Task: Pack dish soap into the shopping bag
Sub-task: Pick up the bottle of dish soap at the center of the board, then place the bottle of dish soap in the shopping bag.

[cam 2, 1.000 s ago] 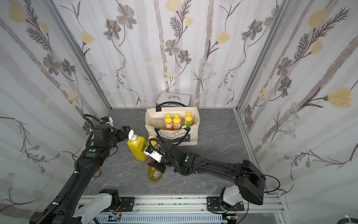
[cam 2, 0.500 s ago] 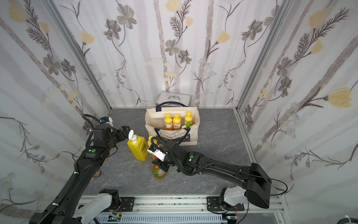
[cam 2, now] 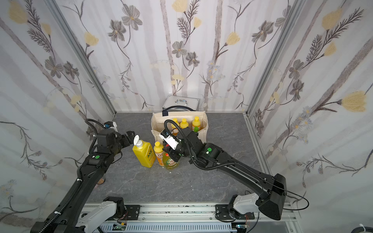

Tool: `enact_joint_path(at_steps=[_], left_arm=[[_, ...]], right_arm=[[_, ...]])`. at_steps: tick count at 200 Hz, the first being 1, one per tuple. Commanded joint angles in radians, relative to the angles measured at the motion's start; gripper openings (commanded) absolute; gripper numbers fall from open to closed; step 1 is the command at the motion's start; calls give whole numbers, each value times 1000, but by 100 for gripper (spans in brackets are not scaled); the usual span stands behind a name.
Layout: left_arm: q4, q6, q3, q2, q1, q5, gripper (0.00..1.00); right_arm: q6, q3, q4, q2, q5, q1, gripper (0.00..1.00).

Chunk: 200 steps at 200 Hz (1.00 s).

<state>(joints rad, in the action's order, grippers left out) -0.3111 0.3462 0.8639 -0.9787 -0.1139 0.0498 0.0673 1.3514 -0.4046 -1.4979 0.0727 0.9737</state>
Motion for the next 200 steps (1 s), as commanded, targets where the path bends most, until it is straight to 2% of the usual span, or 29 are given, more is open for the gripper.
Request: enact_joint_path(at_steps=[1,45,105,135,145,200], left_arm=[[20,-1,10,0,0,7,100],[24,-7,4,-6,0,16,100],[14,-13,4,-8,0,19,100],[10,-17,4,-2,0,28,100],[10,-18,4,-2,0,33,100],[15,-18,0,-9,0,32,100]], right_arm=[[30,107,-40,2,-16,-33,3],[63,363,-113,-76,-140,-93,0],[79,667,-141,-241,-149,-174,0],[64,741,-140,-279,-137,-190,0],[60,752,-138,-283,-130,-227,0],[40,739,-146,-313,-130,-257,0]])
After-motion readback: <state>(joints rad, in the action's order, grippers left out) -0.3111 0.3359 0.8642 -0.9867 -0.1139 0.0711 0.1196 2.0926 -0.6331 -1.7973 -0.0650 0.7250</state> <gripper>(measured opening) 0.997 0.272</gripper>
